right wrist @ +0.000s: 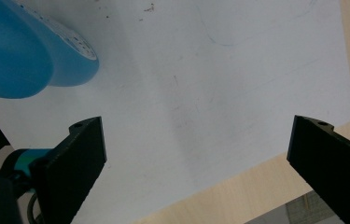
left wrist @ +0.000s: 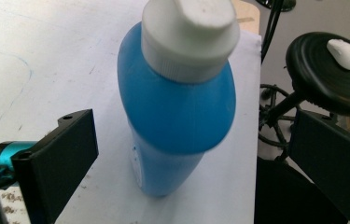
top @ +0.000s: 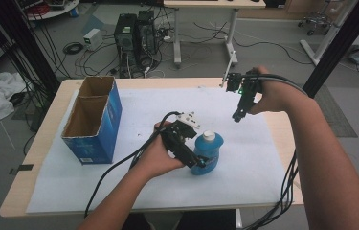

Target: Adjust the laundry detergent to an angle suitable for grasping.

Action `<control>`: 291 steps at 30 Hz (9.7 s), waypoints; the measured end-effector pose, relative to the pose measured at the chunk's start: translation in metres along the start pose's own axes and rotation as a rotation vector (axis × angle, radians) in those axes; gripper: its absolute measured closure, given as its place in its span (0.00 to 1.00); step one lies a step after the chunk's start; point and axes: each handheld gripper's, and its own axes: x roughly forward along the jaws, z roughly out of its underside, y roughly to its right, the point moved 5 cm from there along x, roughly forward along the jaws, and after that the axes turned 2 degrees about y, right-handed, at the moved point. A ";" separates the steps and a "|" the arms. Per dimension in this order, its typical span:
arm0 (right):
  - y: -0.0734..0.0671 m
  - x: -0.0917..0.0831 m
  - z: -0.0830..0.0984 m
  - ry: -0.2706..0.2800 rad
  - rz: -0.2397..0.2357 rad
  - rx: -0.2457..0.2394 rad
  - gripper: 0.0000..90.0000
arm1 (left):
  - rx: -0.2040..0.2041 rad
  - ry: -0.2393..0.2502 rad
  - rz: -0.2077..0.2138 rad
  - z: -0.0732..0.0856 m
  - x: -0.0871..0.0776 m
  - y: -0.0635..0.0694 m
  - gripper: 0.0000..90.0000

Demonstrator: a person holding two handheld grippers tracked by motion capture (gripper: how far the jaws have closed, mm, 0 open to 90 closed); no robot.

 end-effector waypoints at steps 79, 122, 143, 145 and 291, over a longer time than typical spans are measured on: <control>0.003 0.013 0.002 -0.028 -0.012 0.019 0.04 | 0.113 -0.214 -0.189 -0.031 0.041 -0.004 0.22; 0.003 0.017 0.001 -0.042 -0.014 0.025 0.04 | 0.177 -0.289 -0.176 -0.034 0.038 0.002 0.43; -0.002 0.015 -0.003 -0.034 -0.012 0.017 0.04 | 0.328 -0.269 -0.027 -0.033 -0.017 0.003 0.43; -0.002 0.015 -0.003 -0.033 -0.014 0.017 0.04 | 0.373 -0.278 -0.006 -0.031 -0.018 0.005 0.43; -0.010 0.030 -0.018 -0.050 -0.030 0.008 0.04 | 0.572 -0.212 0.245 0.026 -0.078 -0.027 0.25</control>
